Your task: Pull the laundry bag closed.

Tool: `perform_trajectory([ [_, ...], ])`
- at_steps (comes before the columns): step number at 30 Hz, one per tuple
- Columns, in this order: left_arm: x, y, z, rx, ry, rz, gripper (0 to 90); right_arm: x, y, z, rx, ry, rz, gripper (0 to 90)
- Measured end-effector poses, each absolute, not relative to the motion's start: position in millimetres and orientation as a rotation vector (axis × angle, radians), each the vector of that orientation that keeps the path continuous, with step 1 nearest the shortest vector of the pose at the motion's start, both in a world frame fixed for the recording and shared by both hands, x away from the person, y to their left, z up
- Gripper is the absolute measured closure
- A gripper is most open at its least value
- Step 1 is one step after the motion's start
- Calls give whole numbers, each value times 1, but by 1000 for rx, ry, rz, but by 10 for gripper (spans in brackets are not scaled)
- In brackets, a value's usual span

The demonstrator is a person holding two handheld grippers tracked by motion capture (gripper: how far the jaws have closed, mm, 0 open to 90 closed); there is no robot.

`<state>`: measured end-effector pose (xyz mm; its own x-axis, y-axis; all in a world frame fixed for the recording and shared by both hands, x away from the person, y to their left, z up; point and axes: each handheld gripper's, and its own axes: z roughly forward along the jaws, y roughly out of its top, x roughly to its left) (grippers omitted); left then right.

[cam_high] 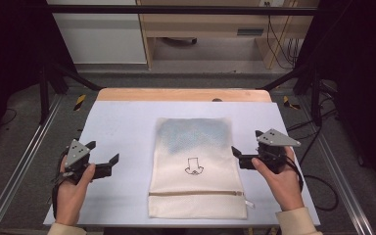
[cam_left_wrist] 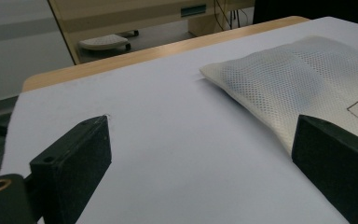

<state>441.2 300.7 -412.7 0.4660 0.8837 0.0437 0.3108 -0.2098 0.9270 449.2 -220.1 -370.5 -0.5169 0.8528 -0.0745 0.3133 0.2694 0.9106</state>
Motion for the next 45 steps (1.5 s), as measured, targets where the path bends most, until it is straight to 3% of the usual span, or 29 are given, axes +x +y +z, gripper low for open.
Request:
perform_trajectory([
  [18, 436, 343, -418, 1776, 1084, 831, 36, 446, -271, -389, 1204, 1854, 1131, 42],
  [32, 441, 358, -433, 1819, 1133, 837, 35, 430, -301, -426, 1274, 1825, 1088, 52],
  [35, 442, 360, -437, 1814, 1131, 823, 38, 429, -308, -432, 1283, 1830, 1090, 112],
  [45, 449, 361, -457, 1829, 1114, 806, 35, 427, -321, -461, 1316, 1806, 1080, 78],
])
